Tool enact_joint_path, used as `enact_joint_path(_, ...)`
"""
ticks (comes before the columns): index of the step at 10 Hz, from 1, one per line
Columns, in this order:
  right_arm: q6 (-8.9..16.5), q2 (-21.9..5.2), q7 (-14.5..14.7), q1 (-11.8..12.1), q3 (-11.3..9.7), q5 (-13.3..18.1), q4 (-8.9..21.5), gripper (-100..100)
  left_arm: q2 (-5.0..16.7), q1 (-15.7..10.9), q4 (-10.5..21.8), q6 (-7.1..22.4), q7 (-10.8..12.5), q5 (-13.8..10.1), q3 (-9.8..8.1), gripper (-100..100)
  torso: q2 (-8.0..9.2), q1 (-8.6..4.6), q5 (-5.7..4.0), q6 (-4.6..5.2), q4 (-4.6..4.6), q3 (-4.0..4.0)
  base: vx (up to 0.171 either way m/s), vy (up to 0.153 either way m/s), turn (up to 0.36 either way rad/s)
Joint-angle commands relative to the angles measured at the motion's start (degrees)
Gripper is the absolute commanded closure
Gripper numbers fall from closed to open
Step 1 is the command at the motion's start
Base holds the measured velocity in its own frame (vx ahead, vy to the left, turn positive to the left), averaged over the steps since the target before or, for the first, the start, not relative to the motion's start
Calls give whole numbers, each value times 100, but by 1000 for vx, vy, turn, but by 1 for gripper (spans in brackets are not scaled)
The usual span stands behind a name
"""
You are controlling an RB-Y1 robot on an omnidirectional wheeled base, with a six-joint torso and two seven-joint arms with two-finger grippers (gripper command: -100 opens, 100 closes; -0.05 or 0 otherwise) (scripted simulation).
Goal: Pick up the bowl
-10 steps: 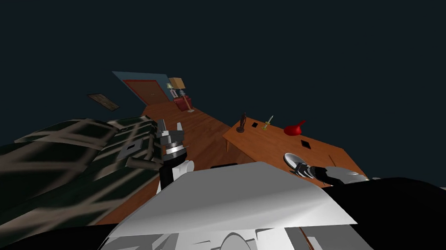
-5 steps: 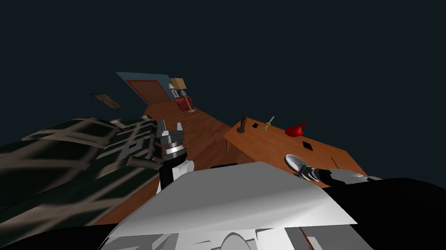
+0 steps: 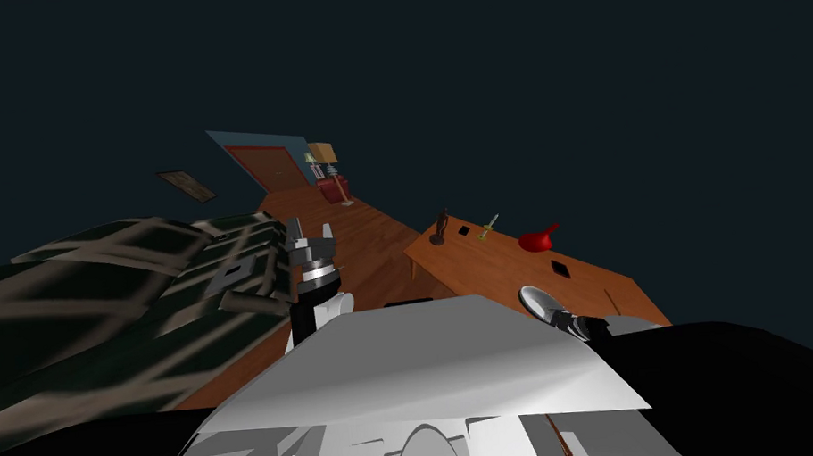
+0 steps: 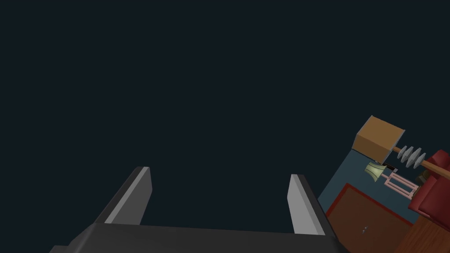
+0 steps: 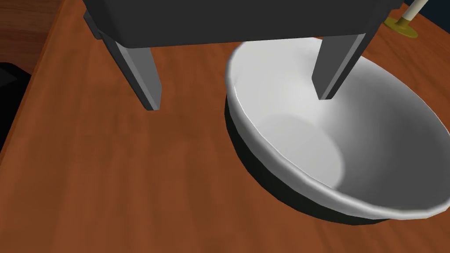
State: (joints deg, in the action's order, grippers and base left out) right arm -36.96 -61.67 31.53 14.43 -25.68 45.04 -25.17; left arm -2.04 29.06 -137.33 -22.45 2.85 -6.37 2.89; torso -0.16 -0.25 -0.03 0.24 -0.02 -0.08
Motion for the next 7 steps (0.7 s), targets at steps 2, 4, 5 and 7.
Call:
enact_joint_path(2, 176, 63, 70, 27, -23, 132, -238, -100, 0, -1, 0, 0, 0, 0, 0, 0, -16, -16, -7, -12, -4, -10, 116, -101, -148)
enact_joint_path(4, 566, -6, 16, 399, -57, 374, -654, -100, 1, 0, 0, 0, 0, 0, -1, 0, -16, -30, -7, -1, -4, -10, 142, -136, -310)
enact_joint_path(5, 566, -6, 16, 399, -57, 374, -853, -100, 1, -1, 0, 0, 0, 0, 0, 0, -16, -25, -9, -12, -4, -11, 70, -43, 25)
enact_joint_path(7, 887, -76, -38, 689, -90, 616, -1173, -100, 0, -3, 1, 0, 0, 0, 1, 0, 16, 15, -1, -17, 3, 7, 71, -50, -144)
